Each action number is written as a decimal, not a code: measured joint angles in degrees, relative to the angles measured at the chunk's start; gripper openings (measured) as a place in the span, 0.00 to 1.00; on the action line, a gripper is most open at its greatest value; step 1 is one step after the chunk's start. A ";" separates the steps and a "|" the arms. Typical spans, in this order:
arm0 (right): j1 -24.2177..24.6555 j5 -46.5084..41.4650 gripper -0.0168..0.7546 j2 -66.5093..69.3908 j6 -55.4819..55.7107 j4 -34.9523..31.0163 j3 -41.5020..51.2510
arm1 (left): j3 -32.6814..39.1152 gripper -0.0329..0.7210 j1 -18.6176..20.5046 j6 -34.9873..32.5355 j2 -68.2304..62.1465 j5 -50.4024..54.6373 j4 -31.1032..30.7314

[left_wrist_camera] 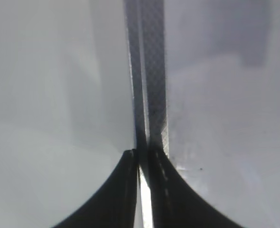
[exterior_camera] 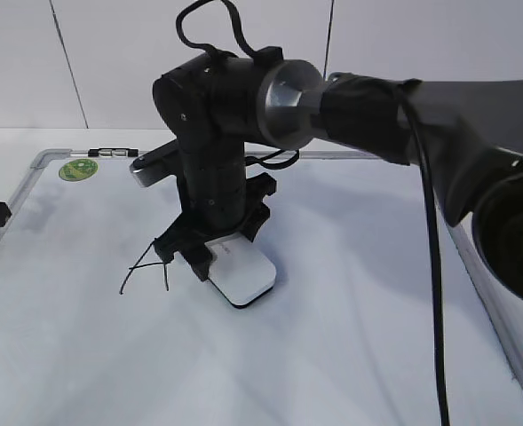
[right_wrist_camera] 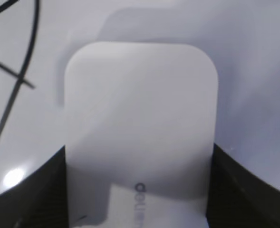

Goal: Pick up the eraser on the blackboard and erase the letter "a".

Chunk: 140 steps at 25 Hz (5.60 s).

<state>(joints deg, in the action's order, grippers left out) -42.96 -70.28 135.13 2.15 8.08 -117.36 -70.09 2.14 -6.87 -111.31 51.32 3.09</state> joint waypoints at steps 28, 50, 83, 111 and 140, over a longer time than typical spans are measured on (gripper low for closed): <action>8.28 0.10 0.71 0.43 -1.42 -3.04 -0.93 | 0.00 0.11 0.00 0.00 0.00 0.00 -0.10; 4.24 0.10 0.71 0.43 -1.66 -1.46 -0.93 | 0.00 0.11 0.00 0.00 0.00 0.00 -0.10; 24.19 0.10 0.71 -20.52 5.00 -2.75 21.31 | 0.00 0.12 0.00 0.00 0.00 0.00 -0.98; 30.42 5.85 0.71 -19.77 5.05 -3.25 31.12 | 0.00 0.12 0.00 0.00 0.00 0.00 -0.98; 30.42 6.67 0.84 -23.45 5.43 -3.16 31.35 | 0.00 0.23 0.00 -0.23 0.00 0.34 -1.96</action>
<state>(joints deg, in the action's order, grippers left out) -12.54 -63.60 111.68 7.58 4.93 -86.01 -70.09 2.14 -7.10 -111.31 51.66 1.13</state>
